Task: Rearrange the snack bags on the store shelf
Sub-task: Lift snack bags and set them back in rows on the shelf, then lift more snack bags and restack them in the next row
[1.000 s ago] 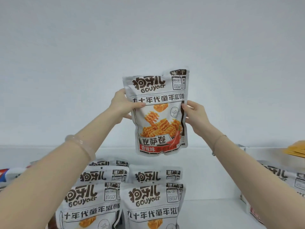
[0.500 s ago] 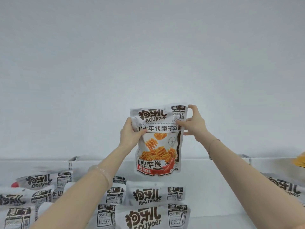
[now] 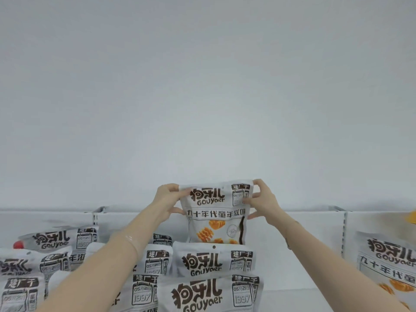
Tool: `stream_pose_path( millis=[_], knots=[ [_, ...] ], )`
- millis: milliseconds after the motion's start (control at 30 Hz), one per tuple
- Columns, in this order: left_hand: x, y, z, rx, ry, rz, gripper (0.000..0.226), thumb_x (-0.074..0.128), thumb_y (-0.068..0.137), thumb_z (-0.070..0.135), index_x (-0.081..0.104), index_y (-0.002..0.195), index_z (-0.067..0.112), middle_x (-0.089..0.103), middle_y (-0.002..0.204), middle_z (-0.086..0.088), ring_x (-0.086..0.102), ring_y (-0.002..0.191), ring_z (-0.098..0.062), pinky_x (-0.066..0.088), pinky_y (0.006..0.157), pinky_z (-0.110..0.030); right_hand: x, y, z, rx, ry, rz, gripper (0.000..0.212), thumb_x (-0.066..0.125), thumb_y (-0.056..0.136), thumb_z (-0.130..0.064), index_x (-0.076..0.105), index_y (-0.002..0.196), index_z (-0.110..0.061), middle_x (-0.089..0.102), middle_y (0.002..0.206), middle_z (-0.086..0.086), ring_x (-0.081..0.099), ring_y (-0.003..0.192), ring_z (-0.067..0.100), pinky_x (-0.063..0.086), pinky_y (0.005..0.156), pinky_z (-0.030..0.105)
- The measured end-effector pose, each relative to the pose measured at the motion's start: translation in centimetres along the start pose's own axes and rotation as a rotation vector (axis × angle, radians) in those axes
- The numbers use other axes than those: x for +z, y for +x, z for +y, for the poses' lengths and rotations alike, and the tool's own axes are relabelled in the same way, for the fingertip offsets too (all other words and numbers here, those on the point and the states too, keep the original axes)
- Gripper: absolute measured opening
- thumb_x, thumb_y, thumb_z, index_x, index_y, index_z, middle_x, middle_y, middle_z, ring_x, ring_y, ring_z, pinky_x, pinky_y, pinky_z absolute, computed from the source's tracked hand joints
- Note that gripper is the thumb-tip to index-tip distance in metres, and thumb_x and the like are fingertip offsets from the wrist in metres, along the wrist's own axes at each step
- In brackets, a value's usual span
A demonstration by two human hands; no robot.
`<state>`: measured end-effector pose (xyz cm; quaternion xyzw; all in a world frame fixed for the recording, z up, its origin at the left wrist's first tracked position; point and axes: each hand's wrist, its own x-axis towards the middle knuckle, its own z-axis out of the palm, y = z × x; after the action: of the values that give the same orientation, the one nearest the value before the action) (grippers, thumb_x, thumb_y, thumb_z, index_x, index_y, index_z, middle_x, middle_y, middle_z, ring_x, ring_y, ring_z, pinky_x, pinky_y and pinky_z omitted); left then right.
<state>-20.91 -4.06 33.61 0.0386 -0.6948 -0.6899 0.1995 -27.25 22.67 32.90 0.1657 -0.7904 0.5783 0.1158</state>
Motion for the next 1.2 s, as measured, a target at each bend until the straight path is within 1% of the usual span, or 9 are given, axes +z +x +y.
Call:
stream_pose_path(
  millis=[133, 233, 333, 433, 533, 700, 800, 967, 1200],
  knots=[
    [0.8, -0.1, -3.1, -0.034, 0.186, -0.019, 0.030, 0.077, 0.080, 0.014, 0.050, 0.068, 0.009, 0.069, 0.095, -0.025, 0.067, 0.086, -0.027, 0.060, 0.066, -0.056, -0.1, -0.3, 1.4, 0.073, -0.057, -0.072, 0.015, 0.072, 0.082, -0.019, 0.059, 0.089, -0.017, 0.069, 0.095, 0.015, 0.067, 0.090, 0.031, 0.060, 0.056, 0.051],
    [-0.1, 0.7, -4.0, -0.061, 0.416, -0.051, 0.054, 0.083, 0.072, 0.013, 0.033, 0.052, 0.019, 0.036, 0.054, -0.003, 0.053, 0.069, -0.022, 0.060, 0.076, -0.045, 0.5, -0.8, 2.3, 0.068, -0.177, -0.102, 0.012, 0.072, 0.082, -0.015, 0.060, 0.079, -0.012, 0.068, 0.087, 0.012, 0.064, 0.078, 0.024, 0.062, 0.063, 0.049],
    [-0.6, 0.9, -4.4, -0.018, 0.742, -0.139, 0.065, 0.086, 0.067, 0.020, 0.025, 0.046, 0.021, 0.021, 0.045, 0.005, 0.030, 0.049, -0.017, 0.045, 0.054, -0.030, 1.5, -1.2, 2.8, 0.027, -0.343, -0.119, 0.013, 0.073, 0.081, -0.017, 0.061, 0.079, -0.013, 0.068, 0.086, 0.007, 0.063, 0.077, 0.022, 0.059, 0.061, 0.036],
    [-0.4, 0.5, -5.0, 0.029, 1.079, -0.166, 0.061, 0.083, 0.068, 0.027, 0.027, 0.045, 0.022, 0.025, 0.041, 0.008, 0.023, 0.042, -0.015, 0.023, 0.048, -0.024, 2.3, -1.1, 3.5, -0.027, -0.613, -0.152, 0.016, 0.076, 0.078, -0.021, 0.062, 0.071, -0.017, 0.066, 0.080, 0.002, 0.061, 0.079, 0.018, 0.050, 0.067, 0.027],
    [-0.1, 0.2, -6.2, -0.007, 1.286, -0.151, 0.053, 0.079, 0.070, 0.037, 0.032, 0.052, 0.020, 0.042, 0.049, 0.004, 0.037, 0.051, -0.016, 0.033, 0.057, -0.027, 3.3, -1.1, 4.9, 0.007, -0.720, -0.195, 0.015, 0.076, 0.078, -0.023, 0.063, 0.072, -0.018, 0.065, 0.080, 0.001, 0.060, 0.078, 0.017, 0.046, 0.067, 0.025],
    [-0.3, -0.5, -6.1, 0.014, 1.223, -0.130, 0.038, 0.075, 0.075, 0.042, 0.044, 0.065, 0.022, 0.052, 0.067, 0.004, 0.047, 0.063, -0.015, 0.040, 0.065, -0.026, 3.3, -1.6, 5.0, 0.040, -0.715, -0.219, 0.040, 0.071, 0.084, -0.035, 0.068, 0.116, -0.012, 0.068, 0.119, 0.008, 0.064, 0.108, 0.022, 0.048, 0.089, 0.027],
    [-1.5, -1.6, -4.3, 0.072, 1.063, -0.081, 0.038, 0.074, 0.078, 0.040, 0.065, 0.106, 0.016, 0.068, 0.110, -0.002, 0.063, 0.101, -0.020, 0.050, 0.091, -0.034, 2.9, -2.6, 2.4, -0.009, -0.683, -0.233, 0.051, 0.064, 0.089, -0.039, 0.057, 0.133, -0.013, 0.063, 0.129, 0.011, 0.059, 0.119, 0.024, 0.044, 0.100, 0.032],
    [-4.3, -6.3, 0.4, 0.204, 0.798, 0.037, 0.028, 0.072, 0.083, 0.033, 0.074, 0.100, 0.011, 0.072, 0.106, -0.003, 0.063, 0.103, -0.018, 0.044, 0.085, -0.028, 4.4, -6.1, -3.7, -0.289, -0.501, -0.183, 0.033, 0.062, 0.091, -0.038, 0.067, 0.117, -0.017, 0.073, 0.113, 0.003, 0.065, 0.109, 0.018, 0.047, 0.097, 0.030],
    [-11.9, -14.9, 1.3, 0.223, 0.623, 0.174, 0.018, 0.071, 0.083, 0.033, 0.074, 0.092, 0.018, 0.073, 0.099, 0.003, 0.065, 0.099, -0.012, 0.048, 0.078, -0.027, 13.9, -14.9, -8.2, -0.548, -0.682, -0.561, 0.039, 0.063, 0.088, -0.044, 0.072, 0.110, -0.014, 0.074, 0.110, 0.001, 0.067, 0.102, 0.017, 0.051, 0.094, 0.034]
  ],
)
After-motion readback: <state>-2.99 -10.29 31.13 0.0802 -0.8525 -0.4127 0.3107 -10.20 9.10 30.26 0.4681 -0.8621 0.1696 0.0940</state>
